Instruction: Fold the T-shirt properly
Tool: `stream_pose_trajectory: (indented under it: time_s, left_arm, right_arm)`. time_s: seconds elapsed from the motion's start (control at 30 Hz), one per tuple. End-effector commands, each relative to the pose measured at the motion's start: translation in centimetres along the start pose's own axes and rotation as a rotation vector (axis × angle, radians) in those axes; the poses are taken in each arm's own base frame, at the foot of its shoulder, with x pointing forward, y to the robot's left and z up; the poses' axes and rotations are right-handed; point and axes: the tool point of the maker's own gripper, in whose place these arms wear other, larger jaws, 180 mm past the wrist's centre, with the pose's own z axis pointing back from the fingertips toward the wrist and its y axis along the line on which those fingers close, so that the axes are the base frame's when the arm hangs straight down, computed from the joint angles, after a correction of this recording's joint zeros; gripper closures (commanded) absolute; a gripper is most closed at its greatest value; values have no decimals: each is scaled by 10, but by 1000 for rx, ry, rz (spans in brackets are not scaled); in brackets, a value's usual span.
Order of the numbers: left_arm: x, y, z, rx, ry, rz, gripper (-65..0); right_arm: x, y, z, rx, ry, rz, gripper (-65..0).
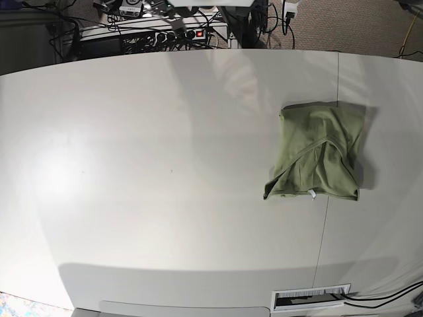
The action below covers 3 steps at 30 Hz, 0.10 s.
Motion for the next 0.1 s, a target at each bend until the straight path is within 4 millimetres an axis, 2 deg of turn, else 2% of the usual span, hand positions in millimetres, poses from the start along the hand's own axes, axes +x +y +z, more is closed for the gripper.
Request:
stream_pose_trajectory:
  time_s: [0.0,0.07]
  left_arm:
    - [-1,-13,0,-27,-11,12,0]
    - [-2,-11,0,-26,-11,11,0]
  right_arm:
    - [-4,-7,1,-13,6,-10,0]
    - [-4,-9,1,-11,5,-36,0]
